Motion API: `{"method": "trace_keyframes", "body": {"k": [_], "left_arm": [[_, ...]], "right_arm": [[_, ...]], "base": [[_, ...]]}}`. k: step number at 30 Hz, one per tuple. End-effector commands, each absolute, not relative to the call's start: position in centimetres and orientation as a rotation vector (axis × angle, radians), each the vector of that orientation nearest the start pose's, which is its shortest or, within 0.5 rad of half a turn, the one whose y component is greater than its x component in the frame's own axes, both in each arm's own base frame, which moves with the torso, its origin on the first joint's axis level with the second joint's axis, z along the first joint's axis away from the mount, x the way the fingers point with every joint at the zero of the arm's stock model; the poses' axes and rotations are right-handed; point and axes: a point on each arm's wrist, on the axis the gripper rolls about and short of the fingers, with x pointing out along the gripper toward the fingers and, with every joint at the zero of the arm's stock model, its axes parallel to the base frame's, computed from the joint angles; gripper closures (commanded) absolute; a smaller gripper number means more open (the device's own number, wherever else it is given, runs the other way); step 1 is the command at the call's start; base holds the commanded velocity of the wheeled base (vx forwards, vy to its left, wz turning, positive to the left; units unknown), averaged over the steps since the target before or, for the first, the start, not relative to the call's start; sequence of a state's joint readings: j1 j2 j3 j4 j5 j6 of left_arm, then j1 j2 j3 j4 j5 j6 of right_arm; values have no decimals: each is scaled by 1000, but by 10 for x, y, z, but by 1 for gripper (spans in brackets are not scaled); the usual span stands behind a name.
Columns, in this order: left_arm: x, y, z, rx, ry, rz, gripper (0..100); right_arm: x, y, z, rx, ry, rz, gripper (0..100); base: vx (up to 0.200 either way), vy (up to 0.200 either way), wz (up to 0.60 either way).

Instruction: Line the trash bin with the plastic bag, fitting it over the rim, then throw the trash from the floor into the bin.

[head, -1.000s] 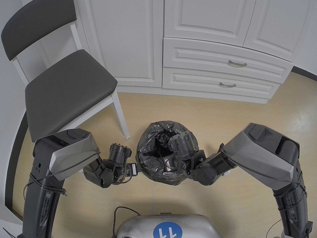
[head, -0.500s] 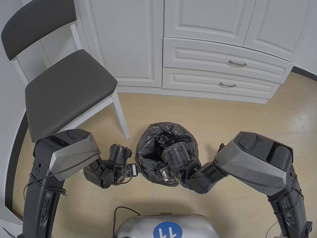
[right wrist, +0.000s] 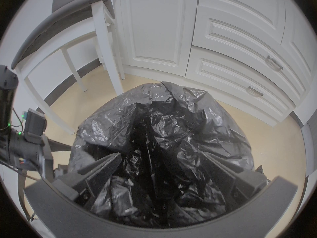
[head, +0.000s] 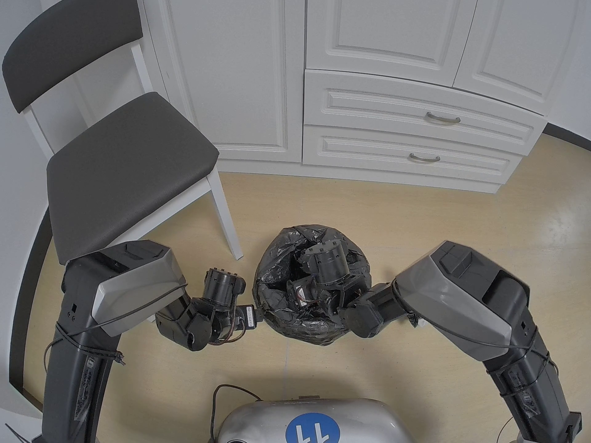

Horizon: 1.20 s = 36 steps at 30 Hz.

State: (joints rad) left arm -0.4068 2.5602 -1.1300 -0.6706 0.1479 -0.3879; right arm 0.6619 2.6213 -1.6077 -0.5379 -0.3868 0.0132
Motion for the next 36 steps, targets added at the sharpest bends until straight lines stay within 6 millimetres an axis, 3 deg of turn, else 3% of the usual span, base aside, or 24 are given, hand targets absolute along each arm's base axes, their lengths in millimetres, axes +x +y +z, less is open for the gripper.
{"method": "trace_keyframes", "body": {"k": [1, 11, 23, 28, 30, 36], "left_arm": [[391, -165, -68, -160, 764, -100, 0], [391, -164, -68, -161, 765, -98, 0], [391, -165, -68, -160, 765, -99, 0], [391, -165, -68, -160, 765, -99, 0], [391, -164, -68, -161, 765, -98, 0], [391, -165, -67, -160, 764, -100, 0]], "right_arm": [[423, 309, -38, -212, 407, 233, 0], [440, 322, -61, -132, 325, 213, 0], [443, 319, -59, -136, 334, 205, 0], [448, 313, -41, -113, 316, 191, 0], [448, 309, -21, -102, 299, 187, 0], [442, 298, 14, -90, 282, 185, 0]], "base": [[0, 0, 0], [0, 0, 0], [0, 0, 0], [0, 0, 0], [0, 0, 0], [0, 0, 0]]}}
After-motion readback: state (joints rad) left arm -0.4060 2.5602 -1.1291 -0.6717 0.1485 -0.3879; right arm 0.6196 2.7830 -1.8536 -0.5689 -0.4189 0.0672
